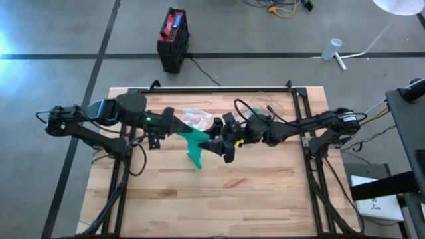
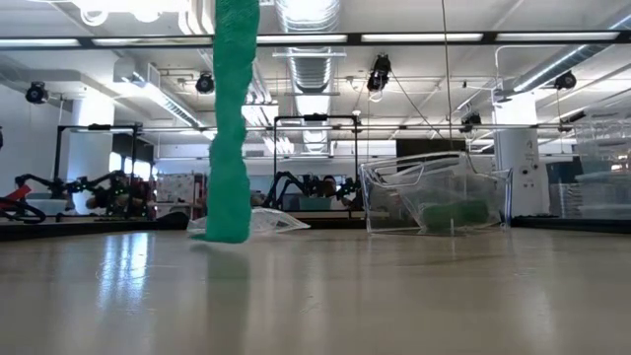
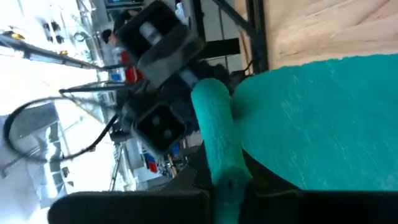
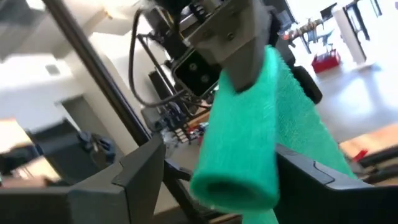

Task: Roll bandage
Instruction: Roll the dark green bandage

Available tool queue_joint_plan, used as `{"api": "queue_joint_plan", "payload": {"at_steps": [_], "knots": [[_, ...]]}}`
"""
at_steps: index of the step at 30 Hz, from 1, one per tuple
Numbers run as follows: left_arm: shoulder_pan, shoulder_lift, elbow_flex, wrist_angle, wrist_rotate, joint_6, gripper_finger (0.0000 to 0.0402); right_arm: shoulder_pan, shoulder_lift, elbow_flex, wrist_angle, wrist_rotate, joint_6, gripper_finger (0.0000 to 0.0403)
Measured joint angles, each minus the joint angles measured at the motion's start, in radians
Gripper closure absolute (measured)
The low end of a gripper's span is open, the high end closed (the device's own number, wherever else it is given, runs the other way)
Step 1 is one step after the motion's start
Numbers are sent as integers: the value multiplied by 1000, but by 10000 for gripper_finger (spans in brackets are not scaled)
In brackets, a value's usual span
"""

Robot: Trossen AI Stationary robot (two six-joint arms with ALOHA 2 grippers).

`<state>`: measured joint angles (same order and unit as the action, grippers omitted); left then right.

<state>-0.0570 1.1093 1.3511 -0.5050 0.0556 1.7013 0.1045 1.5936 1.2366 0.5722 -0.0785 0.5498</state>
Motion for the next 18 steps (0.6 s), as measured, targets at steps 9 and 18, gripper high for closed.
{"api": "queue_joint_plan", "payload": {"at_steps": [9,18], "knots": [[0,-19,30,6,-47,-35,395,11,0,0,-57,76,-205,200],[0,-21,25,3,-47,-39,395,10,0,0,-86,153,-226,357]]}}
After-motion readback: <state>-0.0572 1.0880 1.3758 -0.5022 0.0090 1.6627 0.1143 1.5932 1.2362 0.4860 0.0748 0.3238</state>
